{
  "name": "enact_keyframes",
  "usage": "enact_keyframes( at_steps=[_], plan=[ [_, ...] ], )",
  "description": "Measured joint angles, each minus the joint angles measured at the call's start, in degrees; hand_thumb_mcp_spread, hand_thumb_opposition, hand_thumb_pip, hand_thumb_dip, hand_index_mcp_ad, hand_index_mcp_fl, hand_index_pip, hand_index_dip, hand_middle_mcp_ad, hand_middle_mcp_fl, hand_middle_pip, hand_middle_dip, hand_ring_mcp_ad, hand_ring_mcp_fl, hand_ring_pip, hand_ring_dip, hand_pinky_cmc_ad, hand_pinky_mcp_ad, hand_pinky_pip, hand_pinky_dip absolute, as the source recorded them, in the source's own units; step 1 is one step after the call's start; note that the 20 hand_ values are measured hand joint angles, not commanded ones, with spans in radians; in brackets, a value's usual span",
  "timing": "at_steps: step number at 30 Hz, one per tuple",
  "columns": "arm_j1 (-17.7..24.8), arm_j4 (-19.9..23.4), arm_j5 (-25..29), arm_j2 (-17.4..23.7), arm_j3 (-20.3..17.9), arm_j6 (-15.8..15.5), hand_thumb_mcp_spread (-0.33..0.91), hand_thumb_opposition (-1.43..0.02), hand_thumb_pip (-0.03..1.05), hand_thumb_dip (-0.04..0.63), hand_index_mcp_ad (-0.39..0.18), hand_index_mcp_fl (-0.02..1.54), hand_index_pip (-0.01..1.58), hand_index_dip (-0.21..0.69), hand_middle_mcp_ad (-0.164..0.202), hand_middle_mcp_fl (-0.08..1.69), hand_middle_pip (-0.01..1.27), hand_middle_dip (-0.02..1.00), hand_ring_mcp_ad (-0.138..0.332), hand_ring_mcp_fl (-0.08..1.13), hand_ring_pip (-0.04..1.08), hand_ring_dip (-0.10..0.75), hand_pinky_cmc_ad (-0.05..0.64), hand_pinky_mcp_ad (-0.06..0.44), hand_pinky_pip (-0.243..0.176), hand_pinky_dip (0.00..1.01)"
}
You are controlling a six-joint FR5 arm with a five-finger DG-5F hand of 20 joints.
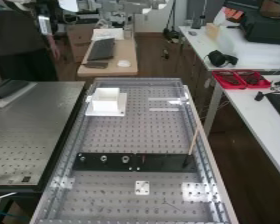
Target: Grab the smaller nut and place it in the white container
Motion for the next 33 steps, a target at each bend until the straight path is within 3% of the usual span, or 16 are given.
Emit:
enact_keyframes(
  at_steps=[4,7,11,15,18,20,27,33],
  plan=[
    [-2.83,1.74,-3.73,-0.26,-1.50,-0.45,0.00,0.00,0.01,0.000,-0.014,-0.01,0.02,0.017,0.063,0.00,0.01,0.03,0.052,0.01,0.01,0.012,0.051,0.042,-0.010,0.02],
    [-3.75,2.19,-5.04,-0.25,-2.18,-0.51,0.21,-0.23,0.29,0.037,-0.019,-0.01,0.04,0.017,0.063,0.03,0.06,0.06,0.058,0.01,0.04,0.019,0.073,0.087,-0.010,0.15],
    [-3.97,2.27,-5.29,0.33,-3.19,-0.26,0.28,-0.47,0.28,0.051,-0.023,-0.01,0.07,0.031,0.063,0.05,0.10,0.15,0.093,0.01,0.07,0.038,0.213,0.195,-0.028,0.35],
    [-3.34,2.42,-4.19,1.23,-4.27,0.19,0.29,-0.59,0.30,0.054,-0.024,0.00,0.09,0.031,0.072,0.05,0.11,0.18,0.136,0.01,0.09,0.051,0.298,0.279,-0.030,0.45],
    [-2.40,2.47,-2.88,2.01,-5.17,0.50,0.29,-0.62,0.31,0.054,-0.024,0.02,0.09,0.031,0.072,0.05,0.12,0.20,0.155,0.01,0.10,0.066,0.351,0.298,-0.061,0.50],
    [-1.58,2.64,-1.79,2.75,-5.90,0.66,0.29,-0.63,0.31,0.051,-0.024,0.02,0.10,0.037,0.075,0.09,0.13,0.21,0.154,0.01,0.10,0.066,0.365,0.312,-0.058,0.52],
    [-0.25,2.48,-0.11,4.36,-6.99,0.81,0.30,-0.66,0.31,0.051,-0.024,0.02,0.10,0.049,0.093,0.09,0.13,0.22,0.166,0.01,0.11,0.075,0.401,0.328,-0.075,0.55],
    [0.34,1.56,0.72,5.27,-7.10,0.54,0.29,-0.67,0.31,0.051,-0.021,0.02,0.10,0.049,0.101,0.10,0.13,0.22,0.182,0.01,0.12,0.075,0.394,0.328,-0.080,0.56]
  ],
)
